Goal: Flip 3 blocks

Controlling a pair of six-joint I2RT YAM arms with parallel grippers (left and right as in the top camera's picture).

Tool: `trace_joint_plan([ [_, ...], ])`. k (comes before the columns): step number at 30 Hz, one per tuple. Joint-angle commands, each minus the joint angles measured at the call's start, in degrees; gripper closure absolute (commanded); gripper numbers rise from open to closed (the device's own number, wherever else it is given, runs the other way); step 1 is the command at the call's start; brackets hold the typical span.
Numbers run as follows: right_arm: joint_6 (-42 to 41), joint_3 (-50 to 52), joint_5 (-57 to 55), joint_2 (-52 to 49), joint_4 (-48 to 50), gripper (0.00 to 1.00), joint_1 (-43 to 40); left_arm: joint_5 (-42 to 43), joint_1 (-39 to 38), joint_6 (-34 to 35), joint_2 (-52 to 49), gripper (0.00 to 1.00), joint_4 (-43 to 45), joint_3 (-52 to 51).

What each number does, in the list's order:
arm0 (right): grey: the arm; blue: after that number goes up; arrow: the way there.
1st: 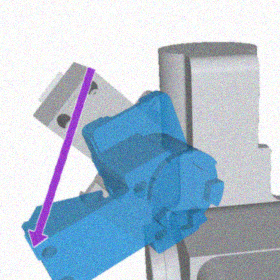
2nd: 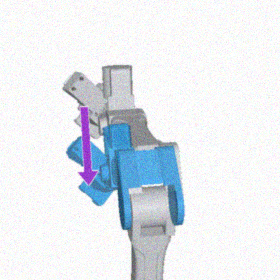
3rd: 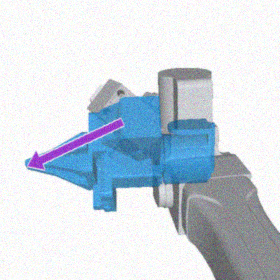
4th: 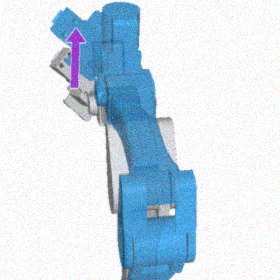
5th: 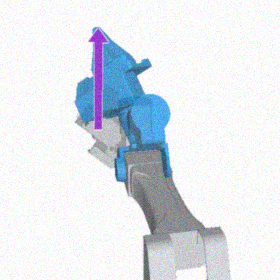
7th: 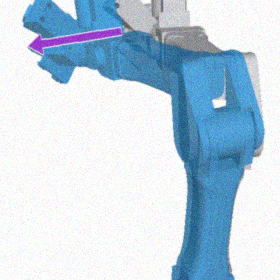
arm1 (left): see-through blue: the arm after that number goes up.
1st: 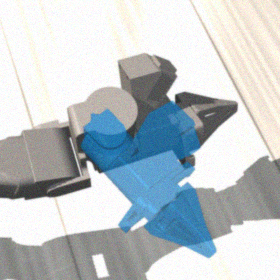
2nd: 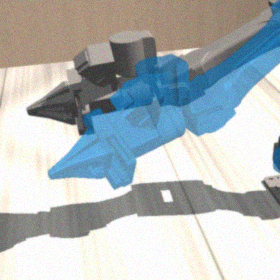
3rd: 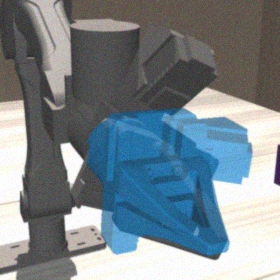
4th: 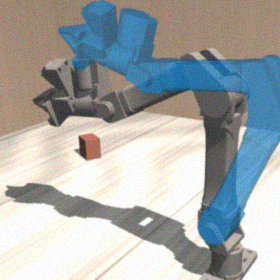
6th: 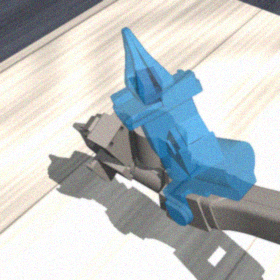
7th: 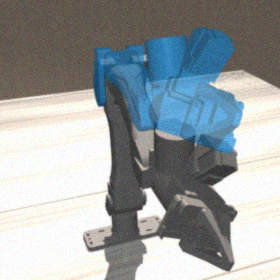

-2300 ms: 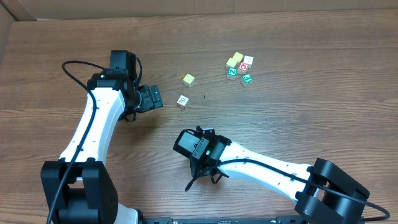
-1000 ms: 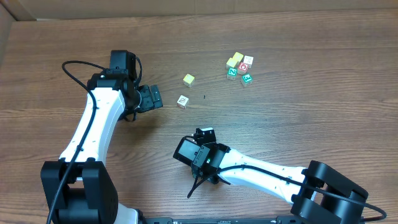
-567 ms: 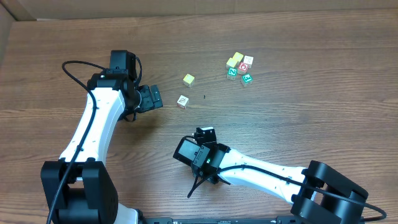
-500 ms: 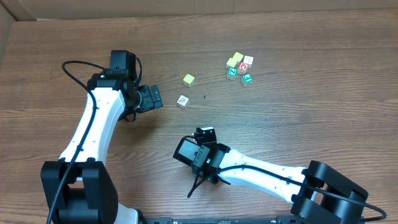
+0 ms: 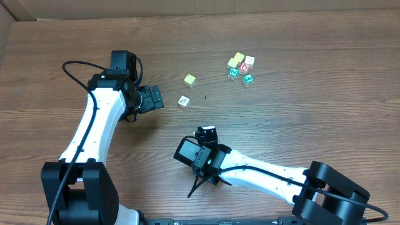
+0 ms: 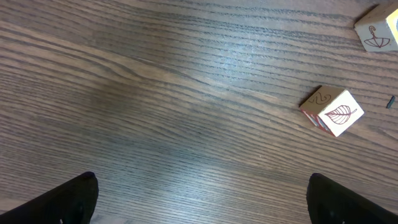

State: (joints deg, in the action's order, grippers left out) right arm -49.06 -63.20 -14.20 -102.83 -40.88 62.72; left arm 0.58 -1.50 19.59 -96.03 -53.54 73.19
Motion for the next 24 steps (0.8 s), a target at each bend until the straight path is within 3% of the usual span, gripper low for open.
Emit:
trace_joint_plan([
  [1, -0.50, 0.26, -1.44, -0.48, 0.33, 0.96, 0.28, -0.61, 0.00, 0.81, -0.20, 0.00, 0.04, 0.79],
  [16, -0.44, -0.13, 1.03, -0.31, 0.48, 0.96, -0.81, -0.61, -0.02, 0.79, -0.20, 0.00, 0.04, 0.79],
  [24, 4.57, -10.10, 7.17, 5.09, -7.19, 0.96, -2.49, -0.61, 0.00, 0.79, -0.20, 0.00, 0.04, 0.79],
])
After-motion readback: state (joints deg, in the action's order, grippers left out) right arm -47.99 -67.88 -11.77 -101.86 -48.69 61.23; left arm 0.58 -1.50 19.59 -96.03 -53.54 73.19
